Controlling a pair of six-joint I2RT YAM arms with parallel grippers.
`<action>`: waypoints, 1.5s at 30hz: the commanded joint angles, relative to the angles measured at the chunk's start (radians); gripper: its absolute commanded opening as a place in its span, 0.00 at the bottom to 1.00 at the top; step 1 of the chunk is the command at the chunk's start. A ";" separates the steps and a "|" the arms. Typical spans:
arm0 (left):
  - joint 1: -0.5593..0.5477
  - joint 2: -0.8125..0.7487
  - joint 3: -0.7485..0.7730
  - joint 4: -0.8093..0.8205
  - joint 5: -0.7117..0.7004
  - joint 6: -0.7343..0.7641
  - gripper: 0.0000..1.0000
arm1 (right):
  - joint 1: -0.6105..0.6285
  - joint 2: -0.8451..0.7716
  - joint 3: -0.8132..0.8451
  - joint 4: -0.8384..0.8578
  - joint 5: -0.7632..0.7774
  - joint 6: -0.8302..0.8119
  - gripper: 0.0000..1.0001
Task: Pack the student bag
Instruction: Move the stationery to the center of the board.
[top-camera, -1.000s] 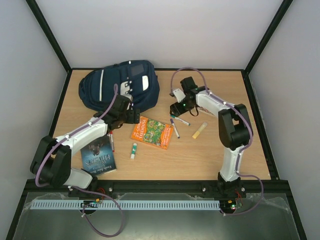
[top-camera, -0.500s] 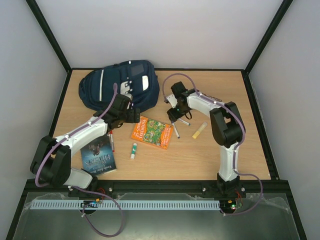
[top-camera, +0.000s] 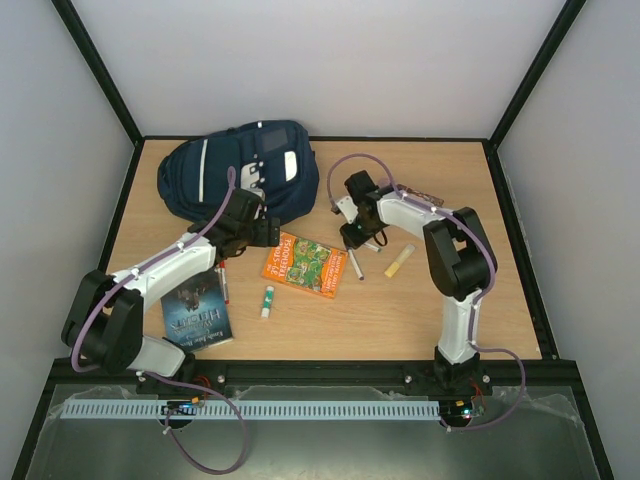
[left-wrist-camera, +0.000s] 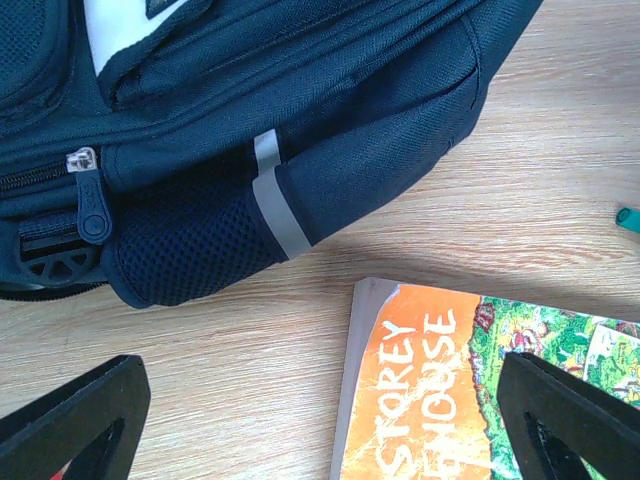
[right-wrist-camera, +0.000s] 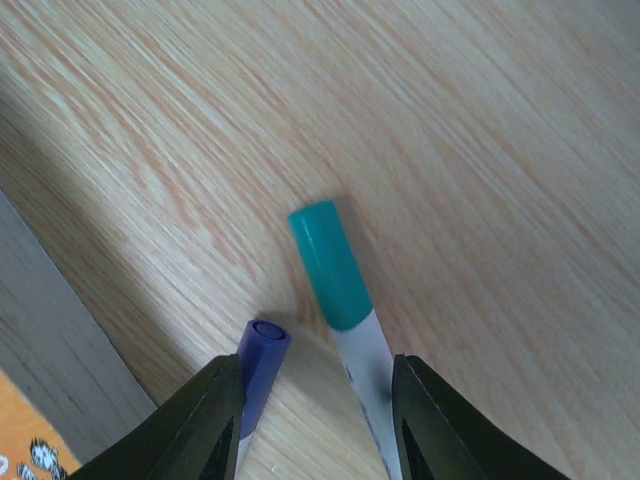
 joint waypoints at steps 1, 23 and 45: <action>-0.005 0.013 0.034 -0.025 -0.008 -0.012 0.98 | 0.002 -0.018 -0.080 -0.079 0.037 -0.009 0.45; -0.007 0.026 0.044 -0.032 0.018 -0.018 0.98 | 0.002 -0.042 -0.113 -0.153 -0.038 -0.066 0.64; -0.024 0.080 0.058 -0.081 -0.027 -0.052 0.99 | -0.192 -0.274 -0.416 -0.116 0.141 -0.047 0.29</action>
